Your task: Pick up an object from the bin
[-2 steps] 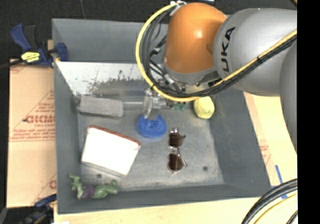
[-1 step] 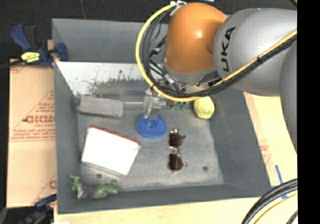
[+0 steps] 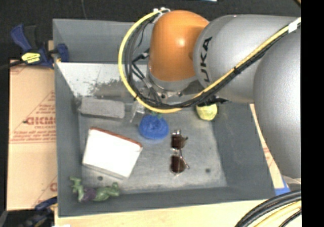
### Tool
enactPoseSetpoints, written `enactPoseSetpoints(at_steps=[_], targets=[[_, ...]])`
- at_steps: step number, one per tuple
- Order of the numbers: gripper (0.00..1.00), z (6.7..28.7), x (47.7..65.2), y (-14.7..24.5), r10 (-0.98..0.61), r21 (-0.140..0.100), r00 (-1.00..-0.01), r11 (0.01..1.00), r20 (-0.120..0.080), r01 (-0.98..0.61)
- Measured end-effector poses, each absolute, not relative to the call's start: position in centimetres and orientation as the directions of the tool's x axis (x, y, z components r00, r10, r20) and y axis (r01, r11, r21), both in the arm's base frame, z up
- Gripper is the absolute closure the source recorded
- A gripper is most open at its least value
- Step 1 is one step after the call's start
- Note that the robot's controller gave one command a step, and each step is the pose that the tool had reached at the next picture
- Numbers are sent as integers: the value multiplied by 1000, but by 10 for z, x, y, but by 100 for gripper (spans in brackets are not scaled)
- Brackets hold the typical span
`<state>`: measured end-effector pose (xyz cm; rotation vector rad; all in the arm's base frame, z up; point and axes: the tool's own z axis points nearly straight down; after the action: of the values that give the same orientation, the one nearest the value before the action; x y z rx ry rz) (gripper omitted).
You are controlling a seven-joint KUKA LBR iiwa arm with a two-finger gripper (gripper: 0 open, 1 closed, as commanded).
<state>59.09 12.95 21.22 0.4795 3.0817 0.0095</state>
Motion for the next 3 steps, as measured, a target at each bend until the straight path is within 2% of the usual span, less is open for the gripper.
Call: enactPoseSetpoints(at_steps=[1, 2, 3], targets=[[100, 206, 583, 140, 320, 10, -947, 948, -21, 320], [100, 245, 620, 122, 94, 7, -995, 996, -33, 93], [100, 187, 655, 96, 142, 3, -990, 990, -16, 142]])
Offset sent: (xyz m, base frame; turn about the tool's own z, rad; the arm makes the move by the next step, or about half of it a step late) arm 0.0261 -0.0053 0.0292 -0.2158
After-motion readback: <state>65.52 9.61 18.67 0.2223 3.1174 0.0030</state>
